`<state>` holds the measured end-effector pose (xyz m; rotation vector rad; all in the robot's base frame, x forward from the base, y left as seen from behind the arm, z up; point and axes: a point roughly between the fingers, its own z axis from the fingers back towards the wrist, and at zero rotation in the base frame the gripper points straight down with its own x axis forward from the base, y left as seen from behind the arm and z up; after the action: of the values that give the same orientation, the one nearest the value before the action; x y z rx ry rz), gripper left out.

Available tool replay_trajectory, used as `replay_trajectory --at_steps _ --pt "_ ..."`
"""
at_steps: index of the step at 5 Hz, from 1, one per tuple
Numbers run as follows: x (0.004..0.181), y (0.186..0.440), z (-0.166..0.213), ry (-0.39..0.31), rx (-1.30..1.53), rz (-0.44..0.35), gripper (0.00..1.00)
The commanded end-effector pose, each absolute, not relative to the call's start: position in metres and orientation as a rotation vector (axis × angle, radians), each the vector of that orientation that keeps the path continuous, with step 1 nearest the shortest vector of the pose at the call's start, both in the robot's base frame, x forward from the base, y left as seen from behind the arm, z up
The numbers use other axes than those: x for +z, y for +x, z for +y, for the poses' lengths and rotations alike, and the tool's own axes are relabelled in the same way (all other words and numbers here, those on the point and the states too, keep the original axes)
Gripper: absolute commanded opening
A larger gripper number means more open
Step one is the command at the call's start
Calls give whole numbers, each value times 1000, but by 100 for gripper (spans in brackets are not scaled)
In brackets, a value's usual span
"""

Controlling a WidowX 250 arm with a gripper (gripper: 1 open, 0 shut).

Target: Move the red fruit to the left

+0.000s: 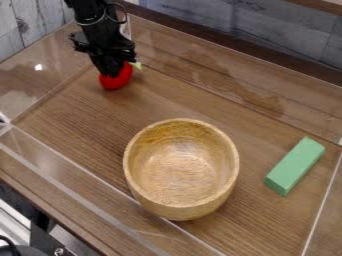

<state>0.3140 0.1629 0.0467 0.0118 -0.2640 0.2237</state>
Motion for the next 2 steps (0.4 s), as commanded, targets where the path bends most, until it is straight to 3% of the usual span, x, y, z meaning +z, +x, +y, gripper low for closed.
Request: replay_trajectory --at_steps 1,2 --pt "54 317 166 35 253 -290 100" --pt "57 326 166 25 207 -287 0"
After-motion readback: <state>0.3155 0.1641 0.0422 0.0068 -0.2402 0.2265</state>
